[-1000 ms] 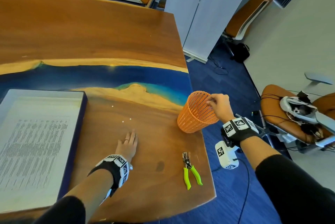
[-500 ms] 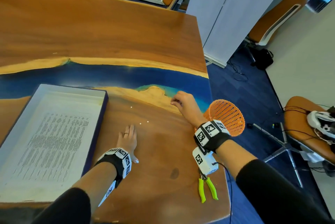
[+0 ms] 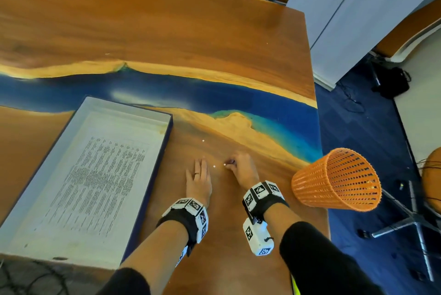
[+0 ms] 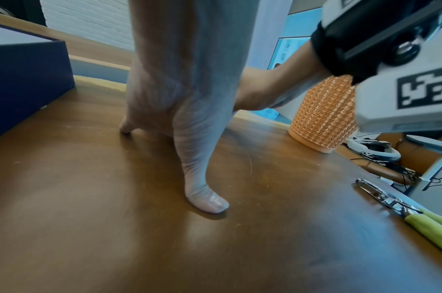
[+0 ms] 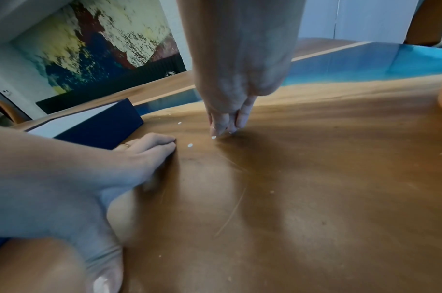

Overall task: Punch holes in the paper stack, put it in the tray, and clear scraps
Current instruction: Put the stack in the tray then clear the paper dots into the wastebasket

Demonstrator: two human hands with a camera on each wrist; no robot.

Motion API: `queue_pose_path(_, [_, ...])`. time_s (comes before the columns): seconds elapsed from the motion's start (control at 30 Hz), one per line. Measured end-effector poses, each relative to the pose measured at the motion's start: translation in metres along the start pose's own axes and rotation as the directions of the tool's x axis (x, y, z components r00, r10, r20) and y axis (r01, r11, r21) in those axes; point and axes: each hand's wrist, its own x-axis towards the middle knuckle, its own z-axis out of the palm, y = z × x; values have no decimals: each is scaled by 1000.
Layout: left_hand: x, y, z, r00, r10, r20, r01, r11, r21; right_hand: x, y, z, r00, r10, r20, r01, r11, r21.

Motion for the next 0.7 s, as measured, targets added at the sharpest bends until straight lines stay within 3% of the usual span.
queue_pose_path(0.3, [1, 4, -1, 999, -25, 22, 25, 1000, -18, 8, 0, 13, 998, 58, -29, -56, 997, 52])
queue_pose_path(0.7, [2, 6, 1, 999, -48, 18, 48, 999, 16, 11, 3, 20, 999, -32, -7, 32, 998, -56])
